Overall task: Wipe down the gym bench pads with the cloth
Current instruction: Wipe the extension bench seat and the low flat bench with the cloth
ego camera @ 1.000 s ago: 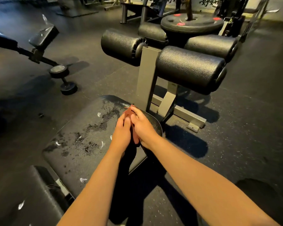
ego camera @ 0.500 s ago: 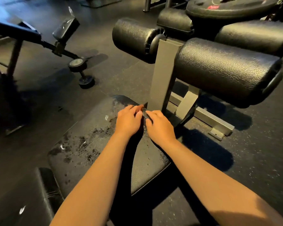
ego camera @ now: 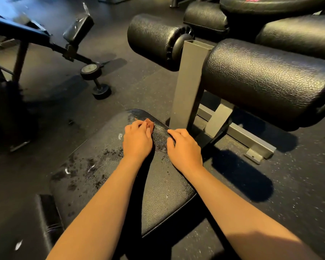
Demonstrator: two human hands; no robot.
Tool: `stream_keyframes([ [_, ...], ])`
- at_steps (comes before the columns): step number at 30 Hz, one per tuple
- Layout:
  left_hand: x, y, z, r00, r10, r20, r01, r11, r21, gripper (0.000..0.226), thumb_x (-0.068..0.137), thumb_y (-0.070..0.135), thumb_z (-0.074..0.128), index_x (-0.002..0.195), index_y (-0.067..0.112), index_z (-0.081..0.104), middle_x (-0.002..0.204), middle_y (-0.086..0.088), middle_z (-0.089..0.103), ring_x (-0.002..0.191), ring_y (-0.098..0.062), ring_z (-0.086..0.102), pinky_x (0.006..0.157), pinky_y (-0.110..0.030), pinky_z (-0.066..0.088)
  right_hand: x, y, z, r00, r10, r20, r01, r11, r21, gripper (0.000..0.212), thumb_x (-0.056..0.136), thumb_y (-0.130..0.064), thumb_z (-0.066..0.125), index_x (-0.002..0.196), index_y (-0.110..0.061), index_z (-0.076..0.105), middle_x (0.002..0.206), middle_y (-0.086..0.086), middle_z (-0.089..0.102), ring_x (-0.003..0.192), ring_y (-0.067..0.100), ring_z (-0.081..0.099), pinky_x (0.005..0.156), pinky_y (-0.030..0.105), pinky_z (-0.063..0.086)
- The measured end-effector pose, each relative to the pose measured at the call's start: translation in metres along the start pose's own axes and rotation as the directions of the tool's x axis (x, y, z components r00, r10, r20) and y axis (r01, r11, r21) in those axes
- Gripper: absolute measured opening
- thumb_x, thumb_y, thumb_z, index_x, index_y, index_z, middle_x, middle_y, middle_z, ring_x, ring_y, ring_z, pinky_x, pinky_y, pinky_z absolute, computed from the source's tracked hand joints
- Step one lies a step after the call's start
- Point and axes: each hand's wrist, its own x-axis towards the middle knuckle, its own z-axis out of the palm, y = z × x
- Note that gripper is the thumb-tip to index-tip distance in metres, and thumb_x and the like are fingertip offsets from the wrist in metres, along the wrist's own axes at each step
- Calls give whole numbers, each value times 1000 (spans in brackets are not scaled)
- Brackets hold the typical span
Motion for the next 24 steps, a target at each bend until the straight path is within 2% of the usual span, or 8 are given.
stream_keyframes([
  [4,-18,13,3,980,174,95,-172,985,-24,47,97,39,26,116,24,66,127,6,63,116,-26,55,98,-43,43,-1,1,0,1000,21,-9,-21,999,45,40,103,-35,44,140,-28,54,142,-6,52,122,20,55,95,39,48],
  [9,-38,20,-2,939,341,48,-336,937,-91,36,103,34,42,128,24,65,129,9,63,109,-24,56,90,-40,48,-1,-3,7,999,0,-51,0,1000,2,32,101,-33,45,127,-30,63,132,-5,58,116,21,58,90,40,52],
  [11,-34,18,-7,950,312,11,-312,950,4,29,102,27,44,119,22,67,124,9,65,105,-26,55,83,-40,50,-3,-1,12,997,-40,-62,35,996,-87,33,101,-32,46,128,-27,63,134,-2,57,117,24,58,90,41,52],
  [13,-22,10,-12,982,186,-26,-184,980,77,24,103,22,46,109,17,68,120,4,66,105,-30,54,81,-41,48,-4,0,14,994,-81,-70,71,988,-141,35,101,-32,47,130,-24,63,137,1,56,120,24,57,92,40,51],
  [15,-7,2,-11,999,12,-35,-10,998,62,28,104,23,44,113,13,69,123,0,65,110,-32,52,84,-42,45,-4,0,14,994,-85,-73,74,987,-145,36,101,-33,47,133,-23,62,139,1,55,123,23,55,95,40,50],
  [17,-1,3,-7,1000,-22,-15,23,999,31,37,104,29,35,114,15,69,123,1,65,111,-32,52,88,-43,46,-3,0,13,994,-82,-68,71,987,-146,38,101,-35,46,135,-24,60,140,0,54,125,22,54,96,39,49],
  [22,-21,31,7,964,263,39,-260,963,-68,37,100,31,37,116,22,68,125,7,65,107,-26,54,90,-42,47,-1,-1,11,996,-5,-94,5,1000,6,39,101,-32,44,138,-30,58,137,-8,57,120,17,57,93,38,51],
  [24,-20,29,5,948,314,46,-311,948,-62,42,102,37,32,125,26,66,129,11,63,109,-22,55,91,-41,47,-1,-1,11,995,-30,-96,26,999,-45,40,101,-32,44,139,-30,57,136,-6,58,119,18,57,92,38,52],
])
